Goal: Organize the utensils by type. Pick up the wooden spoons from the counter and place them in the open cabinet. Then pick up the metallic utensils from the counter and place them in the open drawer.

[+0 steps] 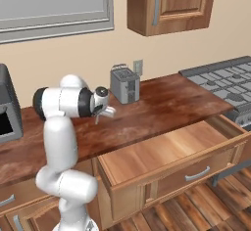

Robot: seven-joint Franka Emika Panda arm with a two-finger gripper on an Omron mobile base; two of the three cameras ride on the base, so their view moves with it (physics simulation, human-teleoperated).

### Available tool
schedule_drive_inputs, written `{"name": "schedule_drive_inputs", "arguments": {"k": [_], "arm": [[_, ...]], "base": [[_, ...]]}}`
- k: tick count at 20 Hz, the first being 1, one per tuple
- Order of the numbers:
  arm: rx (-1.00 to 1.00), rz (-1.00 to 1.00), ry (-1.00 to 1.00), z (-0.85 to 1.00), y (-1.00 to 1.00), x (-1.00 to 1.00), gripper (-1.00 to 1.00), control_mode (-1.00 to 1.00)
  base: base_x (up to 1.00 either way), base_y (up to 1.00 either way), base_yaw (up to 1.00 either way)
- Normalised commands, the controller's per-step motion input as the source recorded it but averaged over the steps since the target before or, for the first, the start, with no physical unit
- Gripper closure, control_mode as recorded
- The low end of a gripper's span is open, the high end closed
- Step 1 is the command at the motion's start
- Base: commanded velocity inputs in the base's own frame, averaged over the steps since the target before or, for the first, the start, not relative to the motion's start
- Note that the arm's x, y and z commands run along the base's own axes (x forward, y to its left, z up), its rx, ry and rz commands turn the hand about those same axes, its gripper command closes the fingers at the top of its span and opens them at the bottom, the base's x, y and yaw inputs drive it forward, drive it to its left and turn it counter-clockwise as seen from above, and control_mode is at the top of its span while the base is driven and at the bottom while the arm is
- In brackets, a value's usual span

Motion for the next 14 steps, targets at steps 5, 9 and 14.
{"name": "schedule_drive_inputs", "arguments": {"k": [5, 9, 14], "arm": [[0.0, -0.21, -0.24, 0.86, -0.45, -1.0, 1.0, -1.0], [-0.12, -0.15, -0.13, 1.0, -0.31, -1.0, 1.0, -1.0], [-0.17, -0.16, -0.03, 1.0, -0.29, -1.0, 1.0, -1.0]], "base": [[0.0, 0.0, 0.0], [0.0, 0.0, 0.0], [0.0, 0.0, 0.0]]}}
